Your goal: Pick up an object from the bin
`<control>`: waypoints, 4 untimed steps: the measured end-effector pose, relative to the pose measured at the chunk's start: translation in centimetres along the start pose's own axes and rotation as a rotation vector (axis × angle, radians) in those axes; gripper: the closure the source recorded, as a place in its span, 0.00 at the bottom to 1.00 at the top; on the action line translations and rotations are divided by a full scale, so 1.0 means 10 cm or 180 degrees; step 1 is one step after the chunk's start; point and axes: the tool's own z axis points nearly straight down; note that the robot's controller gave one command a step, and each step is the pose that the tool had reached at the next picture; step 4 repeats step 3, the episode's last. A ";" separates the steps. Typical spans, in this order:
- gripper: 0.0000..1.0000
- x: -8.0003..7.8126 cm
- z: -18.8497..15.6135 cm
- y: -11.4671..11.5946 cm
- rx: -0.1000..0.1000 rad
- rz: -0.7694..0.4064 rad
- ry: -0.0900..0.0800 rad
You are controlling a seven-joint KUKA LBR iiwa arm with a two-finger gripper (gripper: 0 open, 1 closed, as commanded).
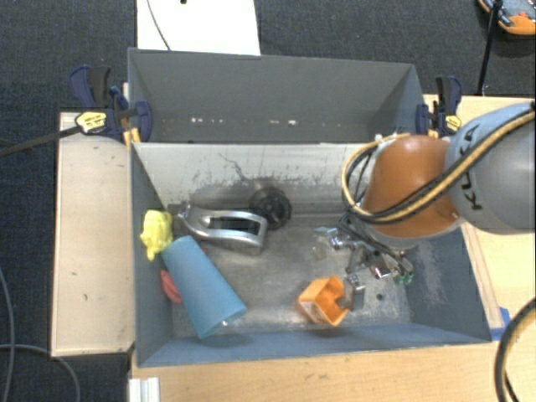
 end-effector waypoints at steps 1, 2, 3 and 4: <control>1.00 0.10 0.34 0.32 -0.0003 -0.0854 -0.0009; 1.00 0.10 0.34 0.32 -0.0003 -0.0852 -0.0009; 1.00 0.22 -1.00 0.23 -0.0001 -0.0838 -0.0012; 1.00 0.22 -1.00 0.23 -0.0001 -0.0838 -0.0012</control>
Offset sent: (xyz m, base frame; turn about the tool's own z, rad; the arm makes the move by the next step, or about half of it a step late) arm 0.0000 0.0000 0.0000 0.0000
